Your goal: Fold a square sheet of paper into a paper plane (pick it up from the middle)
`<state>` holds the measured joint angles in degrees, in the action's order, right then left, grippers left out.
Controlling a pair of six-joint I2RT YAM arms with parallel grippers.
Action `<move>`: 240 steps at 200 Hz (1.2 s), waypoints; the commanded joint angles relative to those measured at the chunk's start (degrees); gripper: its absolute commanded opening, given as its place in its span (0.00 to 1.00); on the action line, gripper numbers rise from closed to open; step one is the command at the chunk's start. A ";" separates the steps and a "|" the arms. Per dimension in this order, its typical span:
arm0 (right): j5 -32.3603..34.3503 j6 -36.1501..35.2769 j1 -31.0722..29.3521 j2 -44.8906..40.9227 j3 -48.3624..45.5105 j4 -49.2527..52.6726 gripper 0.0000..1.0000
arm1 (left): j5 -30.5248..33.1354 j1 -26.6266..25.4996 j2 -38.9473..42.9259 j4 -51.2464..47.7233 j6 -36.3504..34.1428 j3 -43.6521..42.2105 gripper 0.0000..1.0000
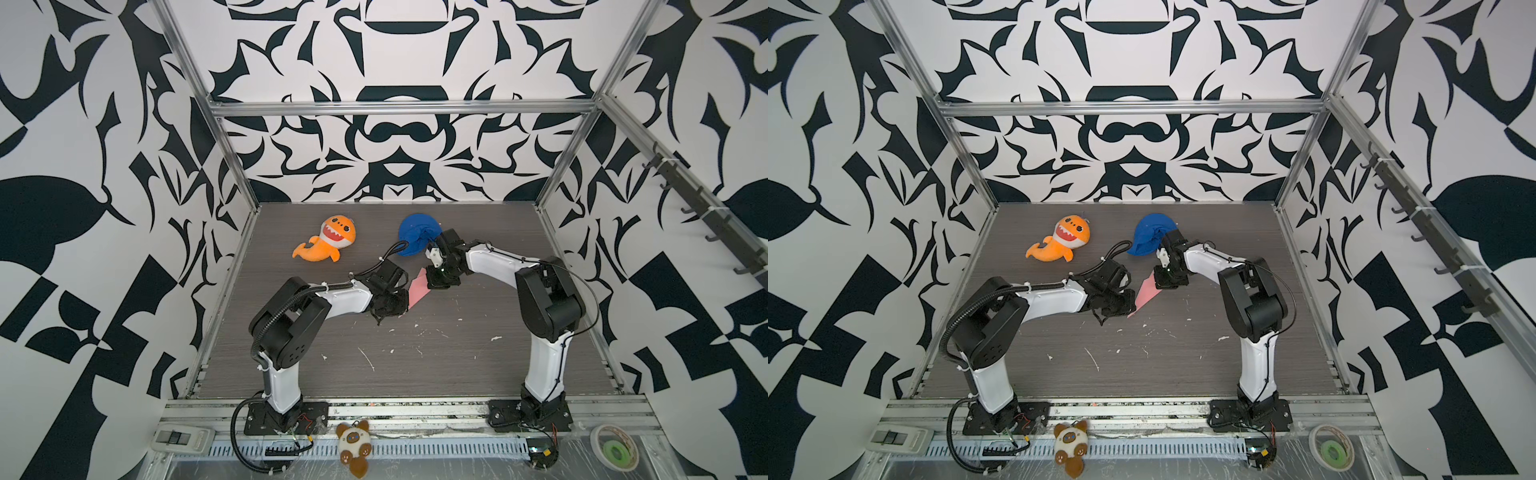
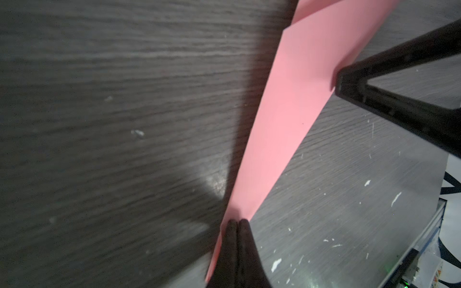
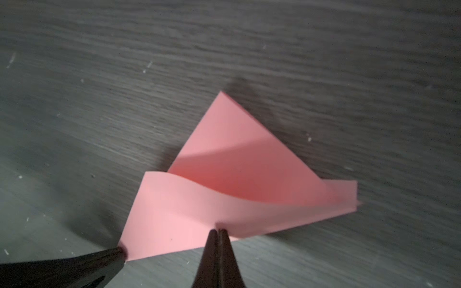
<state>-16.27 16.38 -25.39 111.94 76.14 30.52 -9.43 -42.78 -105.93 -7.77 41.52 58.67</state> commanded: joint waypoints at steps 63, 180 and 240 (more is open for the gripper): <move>6.28 2.41 -5.11 1.34 10.44 6.19 0.01 | 4.16 -0.11 -4.09 -8.58 -1.00 -1.50 0.00; 16.89 3.97 -4.32 7.67 16.61 14.27 0.01 | 4.33 -0.62 -4.41 -8.60 -0.93 -1.86 0.00; 19.67 4.92 -4.01 8.77 17.27 16.36 0.01 | 4.45 -0.61 -4.72 -8.70 -0.74 -1.82 0.00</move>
<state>0.78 19.99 -29.69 120.55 91.18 44.31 -8.91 -43.16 -106.21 -8.60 41.06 59.24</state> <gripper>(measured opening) 0.048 0.044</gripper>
